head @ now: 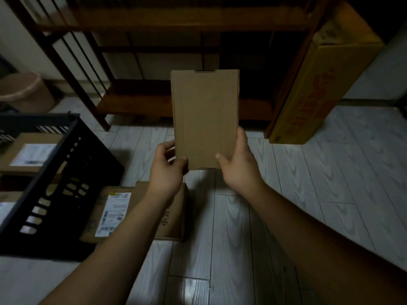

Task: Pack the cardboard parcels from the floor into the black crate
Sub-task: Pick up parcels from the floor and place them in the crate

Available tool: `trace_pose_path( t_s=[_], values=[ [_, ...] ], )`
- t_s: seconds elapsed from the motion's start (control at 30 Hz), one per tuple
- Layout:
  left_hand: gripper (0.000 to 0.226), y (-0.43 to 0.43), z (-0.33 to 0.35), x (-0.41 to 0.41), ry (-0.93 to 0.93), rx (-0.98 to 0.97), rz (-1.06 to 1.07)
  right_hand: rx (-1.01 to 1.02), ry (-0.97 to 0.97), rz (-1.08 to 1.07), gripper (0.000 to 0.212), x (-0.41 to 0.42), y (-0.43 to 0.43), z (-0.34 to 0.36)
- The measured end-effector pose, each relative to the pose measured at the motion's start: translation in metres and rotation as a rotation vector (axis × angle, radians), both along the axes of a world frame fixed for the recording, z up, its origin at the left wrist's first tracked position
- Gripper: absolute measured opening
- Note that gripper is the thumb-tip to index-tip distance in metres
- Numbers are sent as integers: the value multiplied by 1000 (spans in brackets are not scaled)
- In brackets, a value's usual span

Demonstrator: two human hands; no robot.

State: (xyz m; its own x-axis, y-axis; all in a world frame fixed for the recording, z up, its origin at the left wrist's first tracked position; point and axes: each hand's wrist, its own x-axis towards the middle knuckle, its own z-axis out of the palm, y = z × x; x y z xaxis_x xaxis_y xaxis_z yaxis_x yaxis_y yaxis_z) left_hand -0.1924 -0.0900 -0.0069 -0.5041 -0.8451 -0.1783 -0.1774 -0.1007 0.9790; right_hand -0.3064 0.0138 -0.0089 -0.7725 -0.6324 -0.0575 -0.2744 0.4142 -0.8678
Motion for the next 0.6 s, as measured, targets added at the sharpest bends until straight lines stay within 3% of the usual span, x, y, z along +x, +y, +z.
trace_pose_path(
  t_s=[0.2, 0.6],
  values=[
    [31, 2, 122, 15, -72, 28, -35, 72, 10, 24, 83, 9, 11, 108],
    [29, 12, 501, 115, -230, 43, -231, 24, -174, 2, 90, 82, 33, 493]
  ],
)
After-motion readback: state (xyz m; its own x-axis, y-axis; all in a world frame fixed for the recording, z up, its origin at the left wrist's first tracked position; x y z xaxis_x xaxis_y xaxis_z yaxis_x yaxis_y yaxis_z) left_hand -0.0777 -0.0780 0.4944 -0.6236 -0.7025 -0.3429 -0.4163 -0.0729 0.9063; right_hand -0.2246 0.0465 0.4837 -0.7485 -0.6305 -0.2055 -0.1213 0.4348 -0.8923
